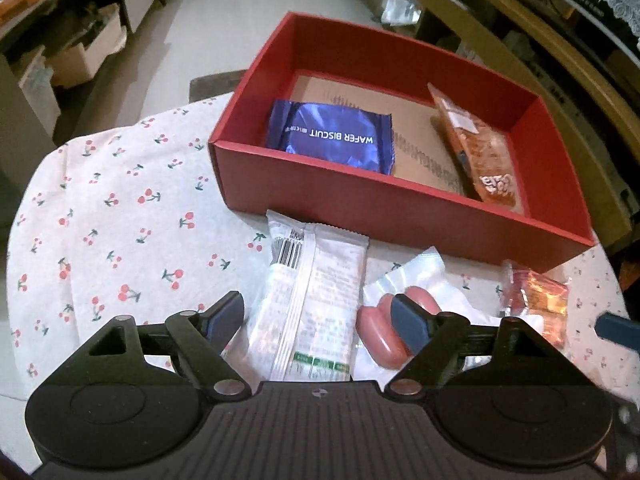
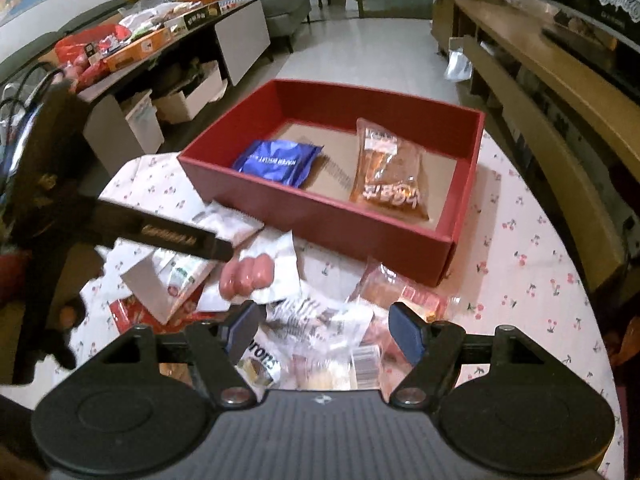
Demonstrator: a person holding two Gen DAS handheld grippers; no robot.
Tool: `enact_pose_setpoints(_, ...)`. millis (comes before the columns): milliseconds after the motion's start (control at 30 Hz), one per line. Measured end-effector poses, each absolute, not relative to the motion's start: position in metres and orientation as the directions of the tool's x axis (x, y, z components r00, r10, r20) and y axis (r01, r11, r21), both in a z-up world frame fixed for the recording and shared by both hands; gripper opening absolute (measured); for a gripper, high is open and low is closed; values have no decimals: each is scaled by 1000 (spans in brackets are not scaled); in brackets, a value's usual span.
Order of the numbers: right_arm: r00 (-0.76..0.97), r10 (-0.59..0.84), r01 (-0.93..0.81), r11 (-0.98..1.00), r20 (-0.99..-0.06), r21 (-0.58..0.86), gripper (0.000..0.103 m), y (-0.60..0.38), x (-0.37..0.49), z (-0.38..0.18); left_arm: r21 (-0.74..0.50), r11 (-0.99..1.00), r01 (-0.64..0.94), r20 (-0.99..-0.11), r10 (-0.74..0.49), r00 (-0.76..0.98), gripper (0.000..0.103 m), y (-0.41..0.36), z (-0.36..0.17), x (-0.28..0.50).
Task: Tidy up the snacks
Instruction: 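Grasp the white snack bar with left gripper while right grasps round cake bag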
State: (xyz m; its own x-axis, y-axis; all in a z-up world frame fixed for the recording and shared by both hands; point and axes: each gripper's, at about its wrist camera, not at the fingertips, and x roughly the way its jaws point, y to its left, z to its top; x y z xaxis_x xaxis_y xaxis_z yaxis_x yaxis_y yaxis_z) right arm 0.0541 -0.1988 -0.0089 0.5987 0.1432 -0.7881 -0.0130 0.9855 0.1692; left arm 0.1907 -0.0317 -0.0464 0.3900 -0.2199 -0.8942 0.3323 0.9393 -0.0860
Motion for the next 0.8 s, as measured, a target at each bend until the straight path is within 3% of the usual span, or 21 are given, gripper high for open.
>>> enact_pose_setpoints(167, 567, 131, 8, 986, -813, 165, 90, -209, 57, -19, -35, 945, 326, -904, -169, 392, 85, -41, -62, 201)
enact_pose_setpoints(267, 555, 129, 21, 985, -821, 169, 91, -216, 58, -22, -40, 953, 299, -909, -159, 386, 76, -39, -65, 204)
enact_pose_setpoints(300, 551, 129, 23, 985, -824, 170, 91, -217, 58, -23, -25, 953, 301, -909, -147, 390, 68, -40, -64, 203)
enact_pose_setpoints(500, 527, 142, -3, 986, -838, 165, 92, -211, 54, -28, -9, 951, 309, -914, -133, 382, 54, -37, -59, 192)
enact_pose_setpoints(800, 477, 146, -32, 988, -867, 149, 93, -199, 49, -42, -49, 955, 291, -912, -162, 378, 52, -20, -45, 179)
